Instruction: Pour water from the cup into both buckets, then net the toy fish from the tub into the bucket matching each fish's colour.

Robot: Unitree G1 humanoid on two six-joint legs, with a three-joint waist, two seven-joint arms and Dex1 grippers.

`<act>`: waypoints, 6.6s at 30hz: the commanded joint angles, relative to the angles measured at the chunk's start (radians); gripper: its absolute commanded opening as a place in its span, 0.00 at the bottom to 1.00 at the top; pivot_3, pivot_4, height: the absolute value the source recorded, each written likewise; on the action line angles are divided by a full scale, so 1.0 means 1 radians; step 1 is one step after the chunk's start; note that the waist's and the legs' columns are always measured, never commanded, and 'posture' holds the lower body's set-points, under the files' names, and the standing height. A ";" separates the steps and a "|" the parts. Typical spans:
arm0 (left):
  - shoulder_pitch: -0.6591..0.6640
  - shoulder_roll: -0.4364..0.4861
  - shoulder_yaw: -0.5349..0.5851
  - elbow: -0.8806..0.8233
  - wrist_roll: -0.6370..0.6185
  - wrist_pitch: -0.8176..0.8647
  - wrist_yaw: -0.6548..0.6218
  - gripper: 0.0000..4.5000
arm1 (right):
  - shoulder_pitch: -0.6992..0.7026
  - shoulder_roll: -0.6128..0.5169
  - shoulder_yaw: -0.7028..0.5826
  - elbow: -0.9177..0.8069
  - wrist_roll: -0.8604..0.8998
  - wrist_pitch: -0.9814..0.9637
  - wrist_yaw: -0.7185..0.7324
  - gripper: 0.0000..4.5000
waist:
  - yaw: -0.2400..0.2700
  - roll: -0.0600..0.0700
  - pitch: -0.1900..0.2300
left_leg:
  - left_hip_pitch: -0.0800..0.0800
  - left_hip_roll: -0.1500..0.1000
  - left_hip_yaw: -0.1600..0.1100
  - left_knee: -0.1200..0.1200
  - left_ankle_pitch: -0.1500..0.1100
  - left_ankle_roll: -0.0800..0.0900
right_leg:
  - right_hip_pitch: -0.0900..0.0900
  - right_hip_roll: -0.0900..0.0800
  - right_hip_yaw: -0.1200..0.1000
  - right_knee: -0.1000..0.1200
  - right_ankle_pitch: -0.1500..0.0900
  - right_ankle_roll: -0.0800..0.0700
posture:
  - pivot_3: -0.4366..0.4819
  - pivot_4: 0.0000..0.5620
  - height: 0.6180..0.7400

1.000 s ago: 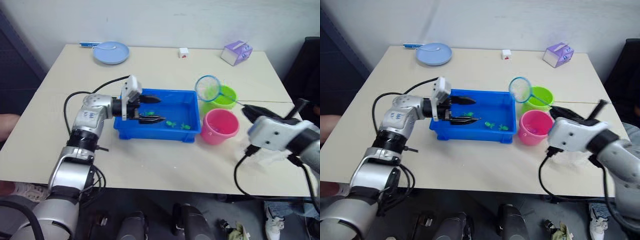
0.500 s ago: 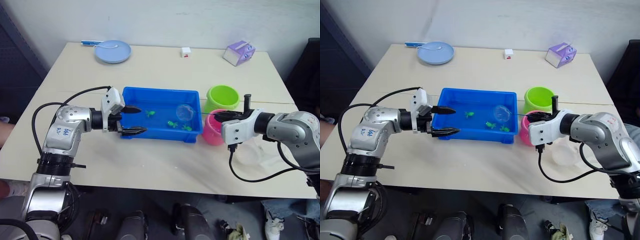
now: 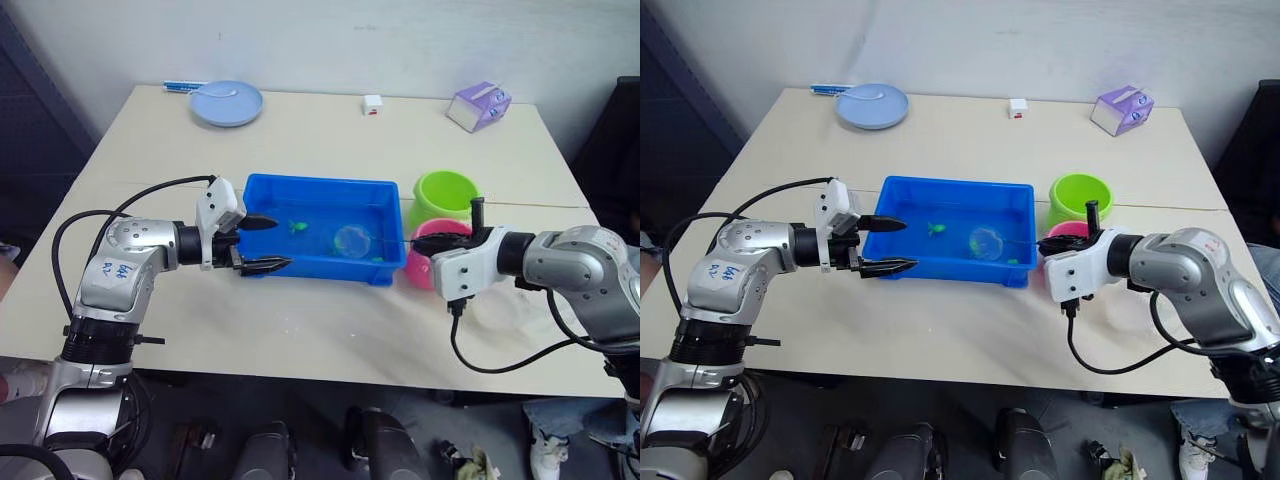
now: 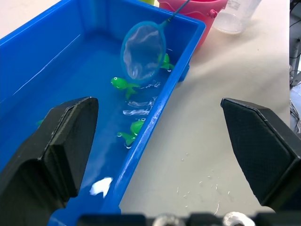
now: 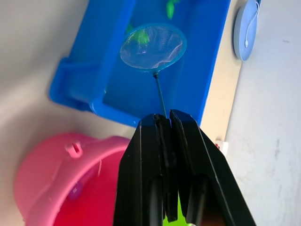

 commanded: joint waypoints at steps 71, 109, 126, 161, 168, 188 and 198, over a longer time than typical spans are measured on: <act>-0.212 -0.264 -0.057 0.220 -0.082 -0.090 -0.082 1.00 | 0.420 0.309 -0.695 -0.586 0.920 1.268 -0.281 0.17 | 0.028 0.000 0.000 | -0.001 -0.002 -0.001 -0.001 0.000 0.000 | 0.000 0.001 -0.001 -0.001 0.000 0.000 | 0.48 0.27 1.00; -0.336 -0.359 -0.020 0.426 -0.037 -0.261 -0.035 1.00 | 0.267 -0.204 -0.217 -0.134 0.314 0.611 -0.503 0.17 | 0.023 0.001 -0.001 | 0.000 -0.002 0.004 -0.003 0.000 0.001 | -0.002 0.002 0.003 0.000 0.000 0.000 | 0.48 0.27 1.00; -0.340 -0.331 -0.011 0.432 -0.033 -0.265 -0.019 1.00 | 0.187 -0.302 -0.172 0.066 -0.159 0.170 -0.481 0.17 | 0.023 0.001 -0.001 | 0.000 0.000 0.004 -0.002 0.000 0.000 | -0.002 0.002 0.002 -0.001 0.000 0.000 | 0.48 0.27 1.00; -0.183 -0.131 -0.033 0.333 0.055 -0.253 -0.019 1.00 | -0.011 0.078 -0.120 -0.108 0.123 0.456 -0.186 0.17 | -0.001 0.004 0.000 | 0.001 0.001 0.004 -0.001 0.001 -0.001 | -0.002 0.002 0.003 0.002 0.000 0.000 | 0.48 0.27 1.00; -0.090 -0.085 -0.011 0.147 0.021 -0.145 0.013 1.00 | -0.053 0.085 0.033 0.020 0.017 0.313 -0.147 0.17 | 0.006 0.003 0.000 | -0.001 -0.002 0.002 0.000 0.000 0.000 | -0.002 0.000 0.001 0.001 0.000 0.000 | 0.48 0.27 1.00; -0.013 -0.060 0.015 -0.002 -0.011 -0.055 0.085 1.00 | -0.056 0.179 0.044 0.047 0.203 0.464 0.078 0.17 | 0.001 0.003 0.000 | 0.000 0.000 0.002 0.000 0.000 0.000 | -0.001 0.000 0.001 0.002 0.000 0.000 | 0.48 0.27 1.00; -0.070 -0.112 -0.009 0.104 0.000 -0.123 0.063 1.00 | 0.045 0.290 -0.201 -0.149 0.557 1.034 0.019 0.17 | 0.002 0.004 0.000 | 0.000 0.000 0.001 0.000 0.000 0.000 | -0.001 0.001 0.001 0.002 0.000 0.000 | 0.48 0.27 1.00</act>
